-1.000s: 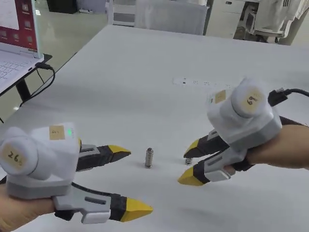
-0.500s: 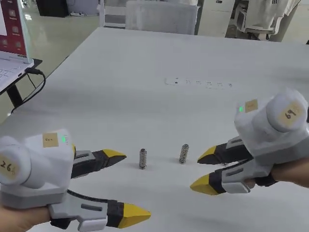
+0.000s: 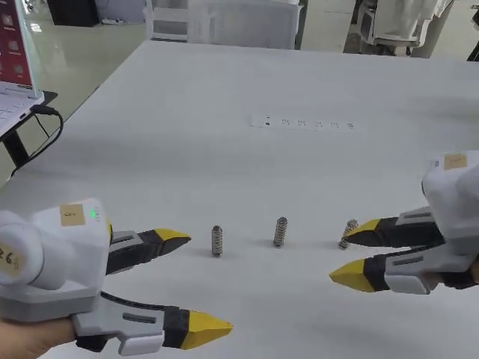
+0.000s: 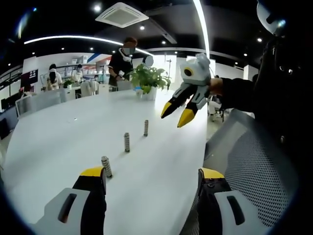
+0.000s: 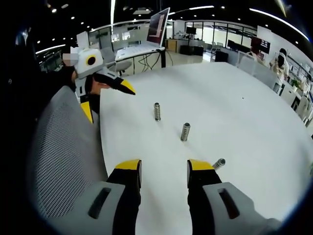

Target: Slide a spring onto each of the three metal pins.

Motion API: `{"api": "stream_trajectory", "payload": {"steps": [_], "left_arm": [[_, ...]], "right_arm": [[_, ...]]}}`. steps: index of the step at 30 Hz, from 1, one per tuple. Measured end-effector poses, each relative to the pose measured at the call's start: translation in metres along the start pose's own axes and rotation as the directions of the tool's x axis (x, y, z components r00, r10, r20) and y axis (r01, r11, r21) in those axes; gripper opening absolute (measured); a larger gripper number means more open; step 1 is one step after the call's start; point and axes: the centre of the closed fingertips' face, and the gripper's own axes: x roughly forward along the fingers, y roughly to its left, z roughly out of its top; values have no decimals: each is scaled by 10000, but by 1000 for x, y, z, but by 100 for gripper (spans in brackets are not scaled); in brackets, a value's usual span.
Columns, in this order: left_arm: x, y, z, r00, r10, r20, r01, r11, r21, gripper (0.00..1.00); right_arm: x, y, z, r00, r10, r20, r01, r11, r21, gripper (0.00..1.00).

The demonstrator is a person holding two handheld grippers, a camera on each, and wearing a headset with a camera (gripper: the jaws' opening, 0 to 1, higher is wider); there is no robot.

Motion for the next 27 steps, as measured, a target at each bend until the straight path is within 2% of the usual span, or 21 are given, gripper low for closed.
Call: {"api": "stream_trajectory", "payload": {"steps": [7, 15, 27], "left_arm": [[0, 3, 2, 10000, 90, 33, -90, 10000, -10, 73], [2, 5, 1, 9999, 150, 43, -149, 9999, -50, 74], [1, 9, -5, 9994, 349, 57, -348, 9990, -270, 76]], "right_arm": [[-14, -14, -10, 9977, -523, 433, 497, 9970, 597, 40], [-26, -26, -21, 9906, -999, 934, 900, 9904, 1045, 51], [-30, -29, -35, 9819, -1298, 1383, 1096, 9834, 1446, 68]]}}
